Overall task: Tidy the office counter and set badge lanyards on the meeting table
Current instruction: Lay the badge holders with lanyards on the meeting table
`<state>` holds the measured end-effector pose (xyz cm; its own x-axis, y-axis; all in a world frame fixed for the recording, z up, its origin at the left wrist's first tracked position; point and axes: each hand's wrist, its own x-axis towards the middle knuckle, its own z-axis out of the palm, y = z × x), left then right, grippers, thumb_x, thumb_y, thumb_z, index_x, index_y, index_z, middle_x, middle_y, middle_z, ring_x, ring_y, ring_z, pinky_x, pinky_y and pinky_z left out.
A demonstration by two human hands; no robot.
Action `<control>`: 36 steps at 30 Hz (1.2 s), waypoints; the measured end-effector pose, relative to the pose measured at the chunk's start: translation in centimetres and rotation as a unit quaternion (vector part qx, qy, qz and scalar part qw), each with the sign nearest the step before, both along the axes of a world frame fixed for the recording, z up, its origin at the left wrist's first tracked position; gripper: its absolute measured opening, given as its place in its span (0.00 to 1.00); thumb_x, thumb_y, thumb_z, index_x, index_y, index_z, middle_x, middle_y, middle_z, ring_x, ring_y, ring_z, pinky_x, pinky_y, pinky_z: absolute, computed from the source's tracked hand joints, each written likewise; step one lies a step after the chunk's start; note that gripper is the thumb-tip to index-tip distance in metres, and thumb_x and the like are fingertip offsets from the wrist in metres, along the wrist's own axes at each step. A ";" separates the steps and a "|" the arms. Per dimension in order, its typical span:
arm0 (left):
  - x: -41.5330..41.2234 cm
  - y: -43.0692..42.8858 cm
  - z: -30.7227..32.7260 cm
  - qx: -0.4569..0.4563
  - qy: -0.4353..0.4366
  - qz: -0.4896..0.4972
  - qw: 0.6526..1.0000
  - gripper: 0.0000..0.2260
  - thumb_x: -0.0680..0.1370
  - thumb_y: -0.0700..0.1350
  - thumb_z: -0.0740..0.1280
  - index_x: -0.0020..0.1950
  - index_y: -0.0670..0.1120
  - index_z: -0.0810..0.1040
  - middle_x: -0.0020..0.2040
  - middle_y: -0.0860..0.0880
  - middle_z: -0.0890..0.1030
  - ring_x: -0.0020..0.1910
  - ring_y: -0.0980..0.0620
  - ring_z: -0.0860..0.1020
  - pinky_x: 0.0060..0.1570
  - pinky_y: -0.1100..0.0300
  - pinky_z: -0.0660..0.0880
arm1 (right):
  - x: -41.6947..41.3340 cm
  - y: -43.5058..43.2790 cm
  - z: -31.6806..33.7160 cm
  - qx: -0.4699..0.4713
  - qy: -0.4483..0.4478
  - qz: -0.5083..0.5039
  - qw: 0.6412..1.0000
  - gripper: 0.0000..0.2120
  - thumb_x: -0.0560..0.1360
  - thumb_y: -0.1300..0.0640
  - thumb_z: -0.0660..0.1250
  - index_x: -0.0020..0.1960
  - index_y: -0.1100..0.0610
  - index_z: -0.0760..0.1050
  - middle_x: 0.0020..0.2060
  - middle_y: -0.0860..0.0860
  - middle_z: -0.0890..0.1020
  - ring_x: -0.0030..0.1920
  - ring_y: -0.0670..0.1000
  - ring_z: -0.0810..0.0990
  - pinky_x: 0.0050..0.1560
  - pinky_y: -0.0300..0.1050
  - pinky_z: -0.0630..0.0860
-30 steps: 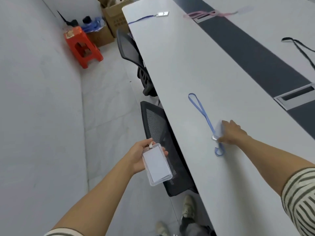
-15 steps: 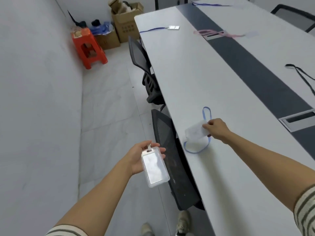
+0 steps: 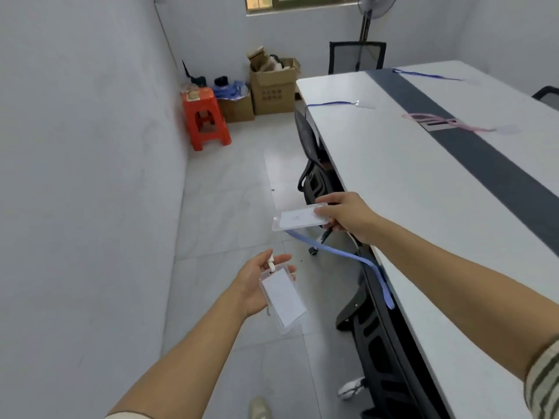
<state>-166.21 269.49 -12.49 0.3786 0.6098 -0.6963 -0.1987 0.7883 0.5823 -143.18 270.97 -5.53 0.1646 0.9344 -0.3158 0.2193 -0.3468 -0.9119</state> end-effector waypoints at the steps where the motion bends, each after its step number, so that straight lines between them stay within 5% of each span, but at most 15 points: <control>1: -1.2 1.3 0.3 0.002 -0.007 0.002 1.000 0.18 0.81 0.51 0.61 0.58 0.38 0.80 0.50 0.37 0.81 0.45 0.41 0.79 0.49 0.50 0.76 | -1.6 1.2 0.2 0.000 0.009 0.009 1.000 0.16 0.76 0.61 0.70 0.63 0.60 0.76 0.40 0.55 0.81 0.27 0.45 0.79 0.30 0.39 0.72; 8: -8.4 12.4 2.7 0.017 -0.084 0.073 0.994 0.14 0.81 0.51 0.58 0.57 0.45 0.78 0.46 0.41 0.79 0.40 0.43 0.77 0.46 0.51 0.75 | -9.9 8.8 0.8 -0.019 0.026 0.049 0.998 0.12 0.73 0.63 0.73 0.56 0.59 0.77 0.38 0.55 0.82 0.28 0.45 0.80 0.29 0.39 0.72; 12: -9.6 18.1 2.8 0.014 -0.104 0.141 0.984 0.14 0.81 0.50 0.60 0.60 0.45 0.78 0.51 0.44 0.79 0.48 0.42 0.78 0.54 0.48 0.74 | -10.3 12.1 -0.2 -0.048 0.010 0.039 0.998 0.12 0.72 0.62 0.74 0.54 0.62 0.77 0.45 0.62 0.84 0.34 0.50 0.82 0.30 0.39 0.74; 15: -8.6 22.2 2.8 0.012 -0.107 0.146 0.983 0.13 0.80 0.49 0.62 0.59 0.43 0.79 0.54 0.43 0.78 0.52 0.41 0.78 0.57 0.47 0.73 | -9.8 15.0 -0.8 -0.062 0.017 0.029 0.998 0.15 0.71 0.64 0.75 0.55 0.65 0.76 0.45 0.62 0.84 0.35 0.53 0.83 0.32 0.40 0.77; 19: -7.1 27.8 2.2 0.020 -0.097 0.125 0.987 0.09 0.81 0.48 0.62 0.50 0.43 0.77 0.48 0.43 0.79 0.46 0.43 0.78 0.51 0.48 0.74 | -9.4 20.3 -2.7 -0.074 0.038 0.031 0.996 0.16 0.71 0.64 0.76 0.55 0.67 0.76 0.41 0.59 0.84 0.33 0.52 0.83 0.31 0.39 0.78; 26: -3.7 40.9 0.7 0.039 -0.066 0.147 0.986 0.10 0.82 0.48 0.59 0.49 0.43 0.73 0.55 0.36 0.81 0.51 0.40 0.78 0.62 0.45 0.70 | -7.2 33.6 -4.9 -0.109 0.094 0.073 0.987 0.05 0.75 0.61 0.71 0.48 0.62 0.77 0.38 0.59 0.82 0.33 0.49 0.81 0.30 0.37 0.75; 31: -1.2 50.7 2.6 0.056 -0.063 0.128 0.988 0.09 0.82 0.48 0.59 0.46 0.44 0.71 0.55 0.37 0.80 0.48 0.42 0.78 0.52 0.49 0.74 | -3.9 44.6 -3.8 -0.105 0.092 0.102 0.985 0.04 0.76 0.61 0.71 0.48 0.61 0.77 0.32 0.55 0.81 0.31 0.49 0.78 0.30 0.38 0.75; 36: 1.4 58.7 2.5 0.037 -0.074 0.140 0.987 0.09 0.82 0.48 0.59 0.49 0.43 0.72 0.51 0.38 0.81 0.53 0.40 0.78 0.55 0.47 0.74 | -1.6 52.4 -4.2 -0.134 0.079 0.148 0.977 0.08 0.77 0.57 0.70 0.51 0.62 0.76 0.43 0.60 0.84 0.32 0.49 0.80 0.29 0.38 0.75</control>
